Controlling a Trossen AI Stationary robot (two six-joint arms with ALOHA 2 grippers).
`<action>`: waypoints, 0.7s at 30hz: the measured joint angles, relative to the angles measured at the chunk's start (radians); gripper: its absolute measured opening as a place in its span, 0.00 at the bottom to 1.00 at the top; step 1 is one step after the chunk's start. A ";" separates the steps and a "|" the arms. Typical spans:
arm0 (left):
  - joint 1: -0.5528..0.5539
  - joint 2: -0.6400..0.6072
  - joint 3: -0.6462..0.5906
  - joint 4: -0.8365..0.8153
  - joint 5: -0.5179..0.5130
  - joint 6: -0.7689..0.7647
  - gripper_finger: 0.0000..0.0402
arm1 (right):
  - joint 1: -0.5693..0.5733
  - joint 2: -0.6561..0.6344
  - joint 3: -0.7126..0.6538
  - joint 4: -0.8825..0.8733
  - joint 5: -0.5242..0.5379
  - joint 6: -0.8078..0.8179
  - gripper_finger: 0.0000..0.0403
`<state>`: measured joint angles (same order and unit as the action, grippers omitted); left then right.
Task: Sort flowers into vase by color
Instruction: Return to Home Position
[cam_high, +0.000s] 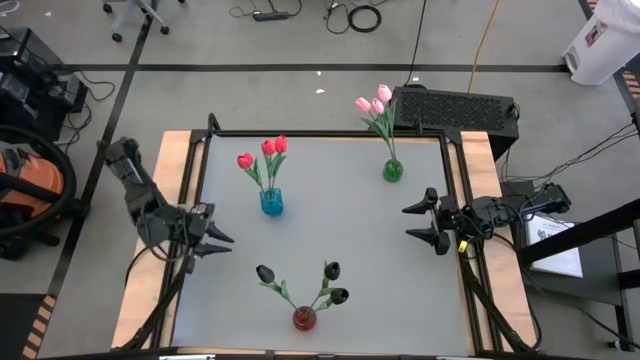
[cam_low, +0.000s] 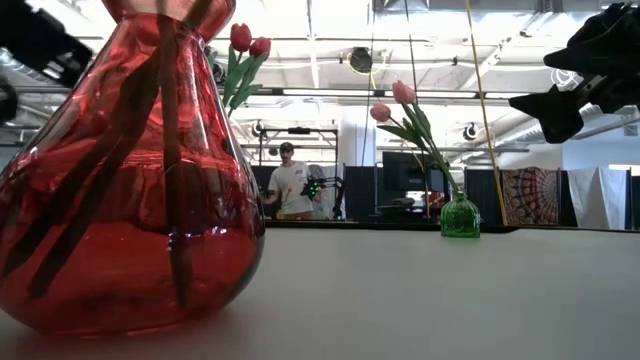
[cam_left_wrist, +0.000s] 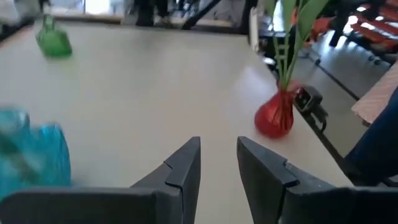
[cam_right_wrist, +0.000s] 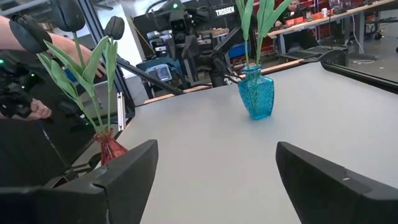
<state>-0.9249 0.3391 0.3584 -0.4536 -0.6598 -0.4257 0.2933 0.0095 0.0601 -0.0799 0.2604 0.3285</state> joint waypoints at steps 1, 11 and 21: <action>0.044 -0.017 -0.007 0.026 0.046 0.055 0.28 | 0.000 0.000 0.000 0.000 0.000 0.000 0.79; 0.439 -0.117 -0.196 0.263 0.496 0.253 0.28 | 0.000 0.000 0.000 0.000 0.000 0.000 0.79; 0.662 -0.169 -0.351 0.480 0.735 0.270 0.28 | 0.000 0.000 0.000 0.000 0.000 0.000 0.79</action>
<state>-0.2624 0.1697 0.0074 0.0260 0.0751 -0.1556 0.2935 0.0097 0.0601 -0.0795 0.2604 0.3283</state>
